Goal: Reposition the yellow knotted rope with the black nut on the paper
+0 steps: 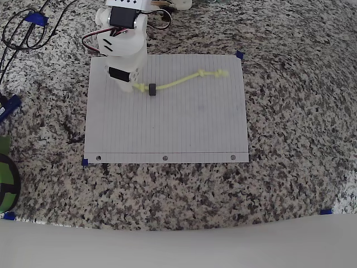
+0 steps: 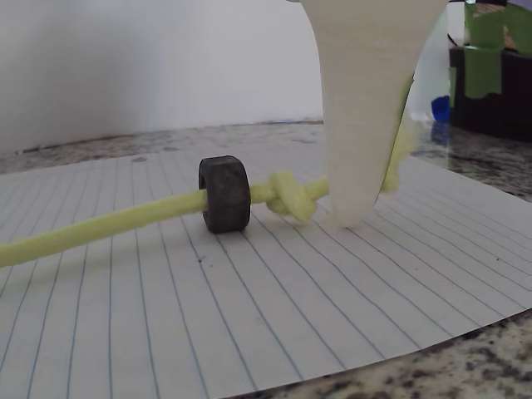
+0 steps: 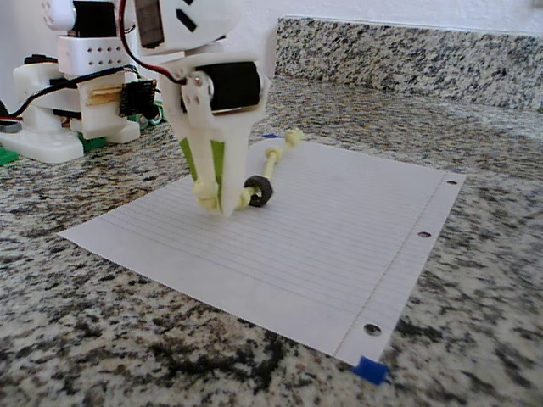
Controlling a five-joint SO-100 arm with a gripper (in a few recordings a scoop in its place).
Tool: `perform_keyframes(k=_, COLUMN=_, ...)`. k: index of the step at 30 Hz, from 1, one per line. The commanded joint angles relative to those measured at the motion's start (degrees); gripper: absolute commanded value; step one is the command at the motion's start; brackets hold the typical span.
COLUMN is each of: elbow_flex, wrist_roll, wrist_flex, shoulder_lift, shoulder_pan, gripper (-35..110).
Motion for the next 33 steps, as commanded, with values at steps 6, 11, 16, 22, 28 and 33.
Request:
perform_keyframes(k=6, elbow_flex=-1.2, wrist_roll=-1.2, wrist_flex=0.6, shoulder_lift=2.9, shoulder_pan=2.3, gripper=0)
perform_keyframes(k=11, elbow_flex=-1.5, wrist_roll=-1.5, wrist_flex=2.4, shoulder_lift=10.5, shoulder_pan=6.1, gripper=0)
perform_keyframes(k=16, elbow_flex=-2.5, wrist_roll=-1.5, wrist_flex=5.6, shoulder_lift=18.9, shoulder_pan=8.1, gripper=0)
perform_keyframes(k=22, elbow_flex=-5.0, wrist_roll=-1.9, wrist_flex=7.5, shoulder_lift=27.6, shoulder_pan=9.7, gripper=0)
perform_keyframes(k=28, elbow_flex=-9.9, wrist_roll=-1.8, wrist_flex=9.9, shoulder_lift=33.7, shoulder_pan=10.1, gripper=0)
perform_keyframes(k=33, elbow_flex=-10.7, wrist_roll=-0.7, wrist_flex=11.2, shoulder_lift=37.3, shoulder_pan=9.6, gripper=0)
